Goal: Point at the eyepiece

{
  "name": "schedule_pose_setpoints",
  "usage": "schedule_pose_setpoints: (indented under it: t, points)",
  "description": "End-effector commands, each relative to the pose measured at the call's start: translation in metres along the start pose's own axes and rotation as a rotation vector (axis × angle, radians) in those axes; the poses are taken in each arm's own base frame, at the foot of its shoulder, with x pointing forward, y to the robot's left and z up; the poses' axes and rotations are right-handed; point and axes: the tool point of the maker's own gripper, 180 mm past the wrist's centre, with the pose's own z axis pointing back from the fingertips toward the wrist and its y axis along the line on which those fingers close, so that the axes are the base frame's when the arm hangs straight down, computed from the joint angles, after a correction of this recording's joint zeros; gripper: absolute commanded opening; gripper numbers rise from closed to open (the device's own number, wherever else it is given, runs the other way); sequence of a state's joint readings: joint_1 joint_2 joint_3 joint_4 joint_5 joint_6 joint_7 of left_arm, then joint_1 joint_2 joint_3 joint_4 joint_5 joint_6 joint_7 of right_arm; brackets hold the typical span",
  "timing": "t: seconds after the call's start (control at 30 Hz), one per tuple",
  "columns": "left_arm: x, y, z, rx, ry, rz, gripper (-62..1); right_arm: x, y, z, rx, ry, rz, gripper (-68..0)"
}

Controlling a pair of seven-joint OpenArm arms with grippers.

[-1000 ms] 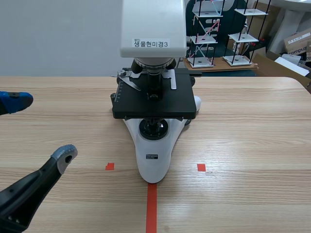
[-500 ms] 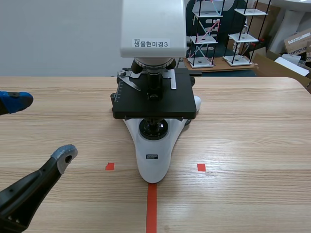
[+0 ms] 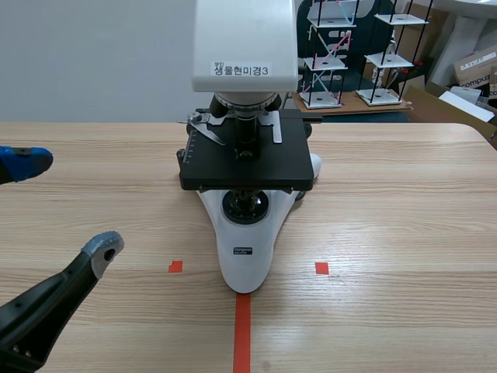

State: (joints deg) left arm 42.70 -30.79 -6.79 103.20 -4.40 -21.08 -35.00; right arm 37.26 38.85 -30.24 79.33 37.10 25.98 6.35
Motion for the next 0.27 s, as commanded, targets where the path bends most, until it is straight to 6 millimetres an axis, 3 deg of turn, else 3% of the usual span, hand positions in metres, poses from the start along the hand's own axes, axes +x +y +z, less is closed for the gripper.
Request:
schedule_pose_setpoints:
  t: [0.0,0.23]
  points:
    - [0.0073,0.0009,-0.0007,0.011,-0.029,0.002,-1.3,0.0165,-0.0100,-0.0015,-0.017,-0.044,0.019,-65.8]
    - [0.0073,0.0009,-0.0007,0.011,-0.029,0.002,-1.3,0.0161,-0.0100,-0.0016,-0.017,-0.042,0.022,-65.8]
